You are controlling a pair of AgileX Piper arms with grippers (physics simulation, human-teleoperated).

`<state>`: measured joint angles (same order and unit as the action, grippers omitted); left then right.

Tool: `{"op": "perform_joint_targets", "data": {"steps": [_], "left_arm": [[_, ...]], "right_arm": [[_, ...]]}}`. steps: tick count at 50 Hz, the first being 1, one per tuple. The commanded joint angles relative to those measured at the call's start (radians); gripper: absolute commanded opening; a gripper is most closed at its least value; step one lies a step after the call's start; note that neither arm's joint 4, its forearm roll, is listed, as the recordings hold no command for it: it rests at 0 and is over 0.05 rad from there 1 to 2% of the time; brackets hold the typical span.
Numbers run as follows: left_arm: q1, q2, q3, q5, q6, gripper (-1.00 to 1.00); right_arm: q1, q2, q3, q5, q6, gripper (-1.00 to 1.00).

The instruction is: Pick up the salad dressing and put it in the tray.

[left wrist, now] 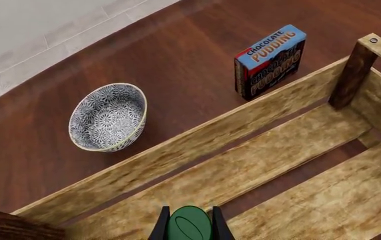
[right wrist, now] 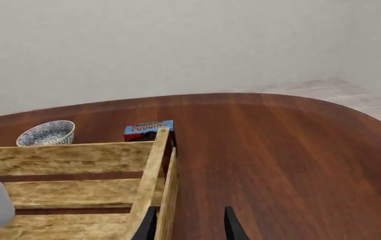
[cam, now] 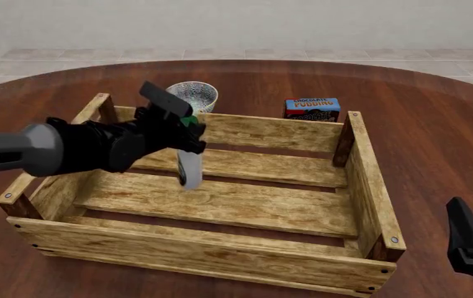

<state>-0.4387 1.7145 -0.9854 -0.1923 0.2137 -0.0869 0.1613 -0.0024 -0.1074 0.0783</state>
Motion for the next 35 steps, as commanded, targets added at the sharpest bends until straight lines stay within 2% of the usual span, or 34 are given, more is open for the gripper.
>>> {"op": "perform_joint_targets", "data": {"steps": [1,35], "left_arm": [[0.000,0.009,0.001,-0.012,0.004,-1.00],[0.000,0.044,0.029,-0.047,-0.005,-1.00]], "right_arm": [[-0.002,0.002,-0.001,-0.001,0.003,1.00],[-0.005,-0.007,-0.002,0.010,0.004,1.00]]}}
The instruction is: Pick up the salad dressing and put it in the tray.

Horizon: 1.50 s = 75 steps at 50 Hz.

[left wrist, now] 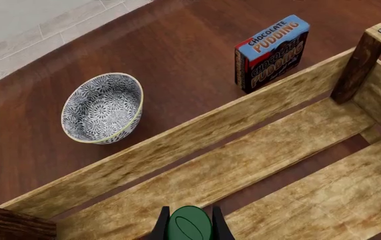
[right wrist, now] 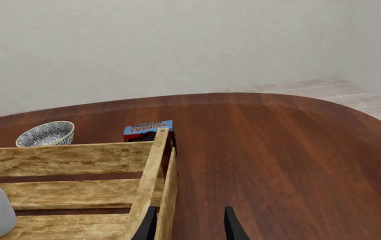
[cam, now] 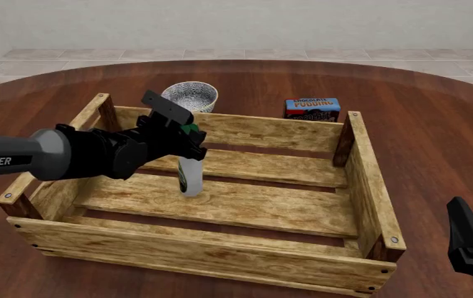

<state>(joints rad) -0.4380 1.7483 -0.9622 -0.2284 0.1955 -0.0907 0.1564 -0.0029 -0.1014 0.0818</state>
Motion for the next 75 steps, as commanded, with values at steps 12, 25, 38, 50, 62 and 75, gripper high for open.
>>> {"op": "perform_joint_targets", "data": {"steps": [12,25,38,50,62,75], "left_arm": [[-0.004,0.023,0.014,-0.022,0.008,-1.00],[-0.006,0.039,0.022,-0.034,0.012,-1.00],[-0.006,0.031,0.020,-0.024,0.009,1.00],[-0.004,0.024,0.021,-0.025,0.024,1.00],[-0.005,0.014,0.018,-0.016,0.028,1.00],[0.003,0.007,0.016,-0.008,0.034,1.00]], "right_arm": [[-0.002,-0.009,-0.003,0.012,0.001,1.00],[-0.003,0.001,0.000,-0.002,0.002,1.00],[-0.004,0.006,0.001,-0.008,0.002,1.00],[-0.003,0.003,0.001,-0.005,0.002,1.00],[-0.005,-0.002,-0.001,0.002,0.004,1.00],[-0.005,-0.007,-0.002,0.006,0.004,1.00]]}}
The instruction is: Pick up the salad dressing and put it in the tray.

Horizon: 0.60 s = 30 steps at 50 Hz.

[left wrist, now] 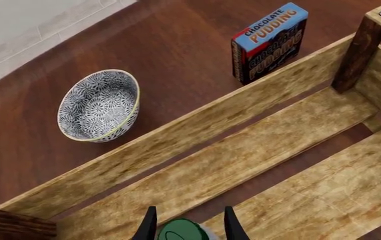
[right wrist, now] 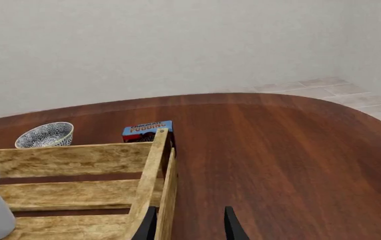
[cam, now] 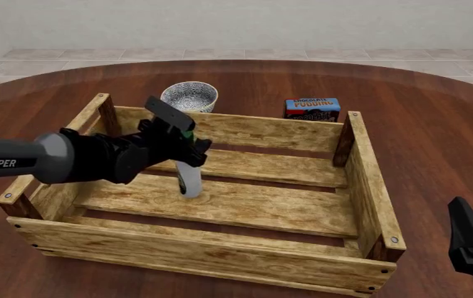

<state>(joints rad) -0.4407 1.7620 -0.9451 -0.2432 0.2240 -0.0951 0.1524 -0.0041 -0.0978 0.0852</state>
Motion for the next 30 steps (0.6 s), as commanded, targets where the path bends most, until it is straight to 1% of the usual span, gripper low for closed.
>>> {"op": "perform_joint_targets", "data": {"steps": [1,30], "left_arm": [[0.005,-0.007,-0.001,0.006,0.006,1.00],[0.010,-0.036,-0.016,0.033,0.019,1.00]], "right_arm": [[0.000,-0.002,-0.001,0.002,0.000,1.00],[0.000,-0.007,-0.003,0.009,0.000,1.00]]}}
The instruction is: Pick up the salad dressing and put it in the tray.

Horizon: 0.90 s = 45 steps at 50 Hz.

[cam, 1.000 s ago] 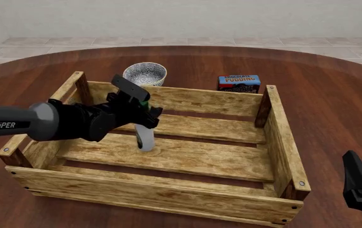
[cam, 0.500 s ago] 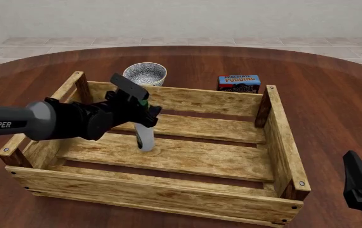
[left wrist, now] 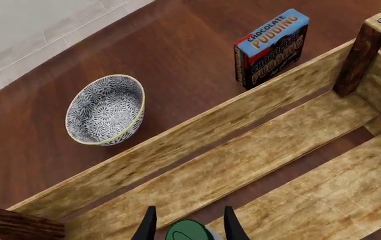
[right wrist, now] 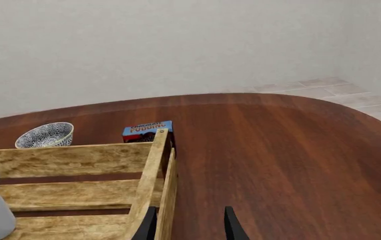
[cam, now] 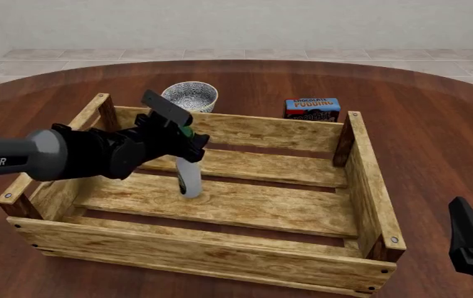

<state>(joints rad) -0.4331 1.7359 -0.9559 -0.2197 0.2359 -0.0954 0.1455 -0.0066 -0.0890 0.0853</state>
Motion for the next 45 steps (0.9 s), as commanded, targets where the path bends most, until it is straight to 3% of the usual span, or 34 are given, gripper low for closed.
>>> {"op": "perform_joint_targets", "data": {"steps": [1,45], "left_arm": [[0.003,-0.011,-0.005,0.010,0.008,1.00],[0.011,-0.066,-0.047,0.070,0.046,1.00]], "right_arm": [[0.000,0.000,0.000,0.000,0.001,1.00],[-0.004,0.002,-0.003,0.002,0.006,1.00]]}}
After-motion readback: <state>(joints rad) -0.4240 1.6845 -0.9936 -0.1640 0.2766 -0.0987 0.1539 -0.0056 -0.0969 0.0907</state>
